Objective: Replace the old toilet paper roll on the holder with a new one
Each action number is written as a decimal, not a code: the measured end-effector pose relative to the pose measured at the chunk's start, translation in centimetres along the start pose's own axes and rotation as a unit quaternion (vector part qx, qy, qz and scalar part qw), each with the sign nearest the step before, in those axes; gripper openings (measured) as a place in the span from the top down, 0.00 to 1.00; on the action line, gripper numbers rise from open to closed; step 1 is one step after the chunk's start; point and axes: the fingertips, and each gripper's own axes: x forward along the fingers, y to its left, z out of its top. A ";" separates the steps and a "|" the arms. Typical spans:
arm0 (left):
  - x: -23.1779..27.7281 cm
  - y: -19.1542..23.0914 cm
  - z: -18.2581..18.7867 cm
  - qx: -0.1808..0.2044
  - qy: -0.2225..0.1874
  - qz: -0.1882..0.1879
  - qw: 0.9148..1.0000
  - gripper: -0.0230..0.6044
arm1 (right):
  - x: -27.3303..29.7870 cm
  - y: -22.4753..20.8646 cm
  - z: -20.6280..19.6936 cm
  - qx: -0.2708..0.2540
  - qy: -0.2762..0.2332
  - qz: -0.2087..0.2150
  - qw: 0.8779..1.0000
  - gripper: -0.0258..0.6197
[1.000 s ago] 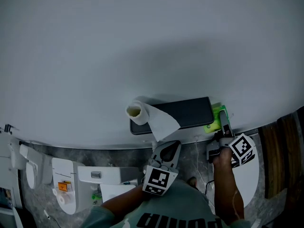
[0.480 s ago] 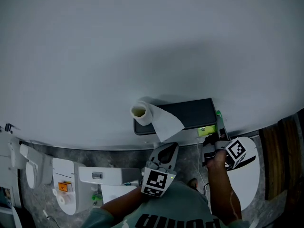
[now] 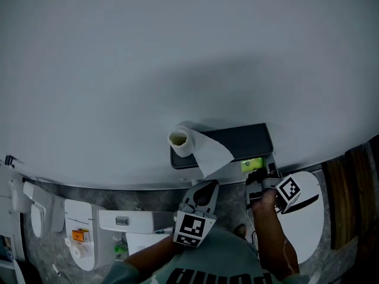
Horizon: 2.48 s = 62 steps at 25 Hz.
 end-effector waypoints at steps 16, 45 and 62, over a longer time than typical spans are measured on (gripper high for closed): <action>-1.6 1.4 -1.0 -0.013 -0.004 0.004 1.000 0.96 | -0.2 0.3 -4.2 0.014 0.016 0.007 1.000 0.30; -2.0 0.8 -0.8 -0.011 -0.006 -0.012 1.000 0.96 | -1.6 -0.4 -4.5 0.037 0.013 0.045 0.998 0.29; 0.7 -0.8 -0.6 -0.048 -0.009 -0.033 0.998 0.96 | -7.3 2.9 -3.3 -0.116 0.047 0.065 0.990 0.30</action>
